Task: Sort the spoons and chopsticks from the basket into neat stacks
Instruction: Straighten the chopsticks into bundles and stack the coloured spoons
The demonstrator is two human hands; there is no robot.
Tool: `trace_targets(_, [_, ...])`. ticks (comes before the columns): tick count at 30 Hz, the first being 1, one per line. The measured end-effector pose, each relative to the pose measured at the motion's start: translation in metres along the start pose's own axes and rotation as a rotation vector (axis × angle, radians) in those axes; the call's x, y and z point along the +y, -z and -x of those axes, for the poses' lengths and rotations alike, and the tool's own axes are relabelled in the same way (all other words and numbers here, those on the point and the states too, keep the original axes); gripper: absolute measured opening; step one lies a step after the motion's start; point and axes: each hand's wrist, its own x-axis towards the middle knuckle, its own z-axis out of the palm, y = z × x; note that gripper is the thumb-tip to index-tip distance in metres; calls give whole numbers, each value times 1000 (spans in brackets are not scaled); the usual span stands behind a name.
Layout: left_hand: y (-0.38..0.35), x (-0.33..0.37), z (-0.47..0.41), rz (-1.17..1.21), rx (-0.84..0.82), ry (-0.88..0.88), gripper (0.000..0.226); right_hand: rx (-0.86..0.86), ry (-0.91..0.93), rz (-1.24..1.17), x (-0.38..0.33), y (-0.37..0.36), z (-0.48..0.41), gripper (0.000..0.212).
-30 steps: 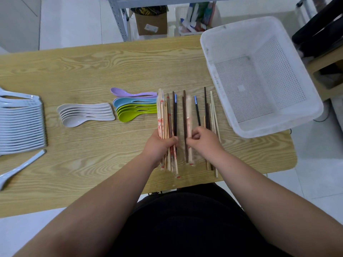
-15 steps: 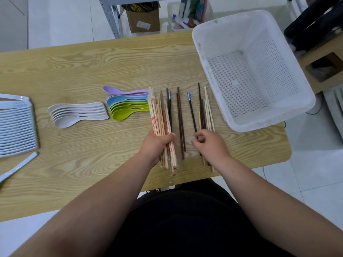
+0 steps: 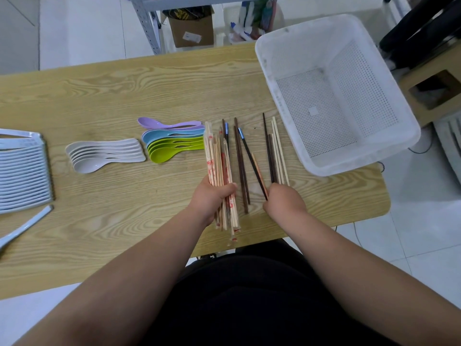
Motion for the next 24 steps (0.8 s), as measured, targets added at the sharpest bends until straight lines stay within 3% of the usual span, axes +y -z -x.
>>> trace_targets(4, [-1,-1,3,-24,-1,10,41,9,2,-87,1,6,5,13])
trace_targets(8, [-2,-1,4,-44,10,3,44,80,60,-482,6,16,18,16])
trace_targets(12, [-10,1,8,-7,-44,-16,49,-38,162,-761,-7,19,30,18])
trace_targets(19, [-15,14,16,140,-85,-63,34,-22,246,-898,-25,19,40,8])
trace_targets(24, [0,29,26,-58,18,-182,44,43,324,-772,-36,38,40,12])
